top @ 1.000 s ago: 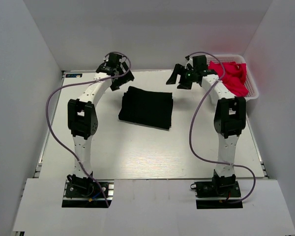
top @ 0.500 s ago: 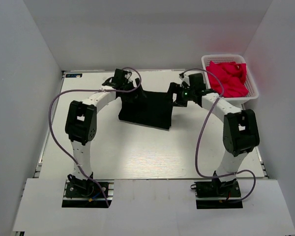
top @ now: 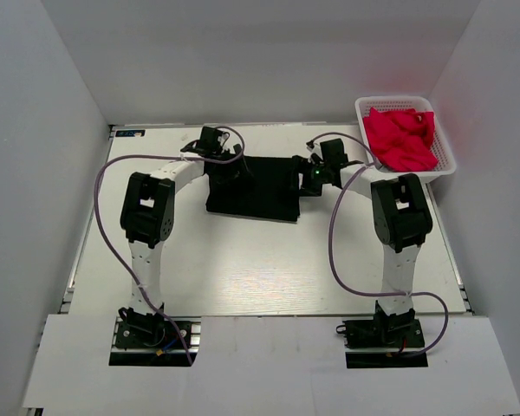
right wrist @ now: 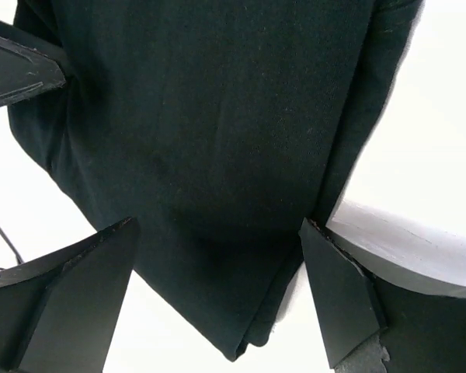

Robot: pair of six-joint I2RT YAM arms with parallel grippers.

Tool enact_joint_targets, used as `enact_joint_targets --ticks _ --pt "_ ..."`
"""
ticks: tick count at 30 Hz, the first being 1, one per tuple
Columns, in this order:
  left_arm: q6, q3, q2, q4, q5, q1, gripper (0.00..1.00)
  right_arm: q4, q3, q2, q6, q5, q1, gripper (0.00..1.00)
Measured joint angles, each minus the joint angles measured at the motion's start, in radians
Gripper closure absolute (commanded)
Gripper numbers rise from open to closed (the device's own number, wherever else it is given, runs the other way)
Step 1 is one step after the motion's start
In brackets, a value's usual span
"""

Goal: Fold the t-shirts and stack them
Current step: Put the neatly folded tshirt into the corner of the board with the left arm

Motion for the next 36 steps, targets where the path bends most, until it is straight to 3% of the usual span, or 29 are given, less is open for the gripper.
enact_joint_targets --ticks 10,19,27,31,34,36 --pt "0.094 0.103 -0.024 -0.158 -0.151 0.003 0.0 -0.07 0.021 -0.046 -0.068 0.039 0.029 0.09" --pt "0.133 0.0 -0.259 -0.172 -0.336 0.022 0.0 -0.077 -0.056 -0.375 -0.108 0.045 0.037 0.09" --pt "0.169 0.049 -0.101 -0.231 -0.466 0.027 0.0 -0.121 -0.193 -0.504 -0.116 0.069 0.037 0.09" --pt "0.204 0.049 -0.003 -0.225 -0.456 0.027 0.1 -0.156 -0.237 -0.562 -0.126 0.107 0.036 0.09" --pt "0.214 0.066 0.012 -0.208 -0.439 0.027 0.34 -0.174 -0.256 -0.6 -0.138 0.145 0.036 0.09" --pt "0.22 0.079 0.023 -0.202 -0.442 0.027 0.62 -0.186 -0.267 -0.62 -0.14 0.171 0.035 0.09"
